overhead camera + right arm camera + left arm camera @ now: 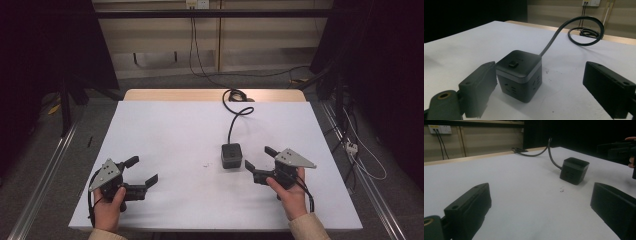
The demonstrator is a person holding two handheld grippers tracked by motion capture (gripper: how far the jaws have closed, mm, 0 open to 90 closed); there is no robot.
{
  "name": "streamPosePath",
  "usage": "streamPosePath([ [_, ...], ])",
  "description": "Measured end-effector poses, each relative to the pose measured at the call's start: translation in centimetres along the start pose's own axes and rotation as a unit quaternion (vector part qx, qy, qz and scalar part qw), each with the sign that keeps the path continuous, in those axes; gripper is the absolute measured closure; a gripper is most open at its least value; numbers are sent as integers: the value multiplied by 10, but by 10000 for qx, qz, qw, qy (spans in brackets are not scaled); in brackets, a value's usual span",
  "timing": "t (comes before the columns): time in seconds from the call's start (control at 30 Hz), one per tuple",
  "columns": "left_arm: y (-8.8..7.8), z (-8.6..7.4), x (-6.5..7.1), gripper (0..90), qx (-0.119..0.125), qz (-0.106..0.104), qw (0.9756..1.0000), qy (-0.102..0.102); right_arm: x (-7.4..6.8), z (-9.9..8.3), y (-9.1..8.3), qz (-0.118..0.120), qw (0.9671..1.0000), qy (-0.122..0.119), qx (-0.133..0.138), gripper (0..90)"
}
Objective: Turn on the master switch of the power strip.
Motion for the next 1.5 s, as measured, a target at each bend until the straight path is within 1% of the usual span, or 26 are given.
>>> streamPosePath([
  [0.07,0,0,0,28,1,-4,10000,9,-1,1,1,2,10000,41,7,117],
  [0.13,0,0,0,29,-2,-3,10000,-3,-1,2,3,20,10000,9,4,121],
  [0.33,-1,0,-1,28,0,6,10000,-10,-3,2,7,32,10000,41,-25,123],
  [0.5,0,0,0,28,10,9,10000,-35,-4,3,9,35,10000,16,-42,139],
  [0.67,-1,0,0,29,16,2,10000,-23,-5,4,11,124,9999,-8,-60,144],
  [0.77,0,0,0,29,11,-3,10000,-22,-7,4,12,158,9998,-26,-82,167],
  [0.97,0,0,-1,28,10,-4,10000,-31,-7,5,15,173,9998,24,-115,199],
  [1.4,-1,0,-1,29,14,5,10000,-44,-9,8,19,206,9997,-4,-165,269],
  [1.47,-1,0,-1,29,13,3,10000,-46,-9,8,19,223,9996,-6,-164,287],
  [1.5,-1,0,-1,28,10,5,10000,-55,-10,9,20,235,9996,-1,-174,310],
])
Point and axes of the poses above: each handheld gripper's, and its own axes: y roughly forward along the jaws, z roughly out of its top, x roughly to its right, the point moved 2 cm from there along y, roughly forward along the jaws, and after that the axes turned 2 degrees about -y, right-handed, at the moved point
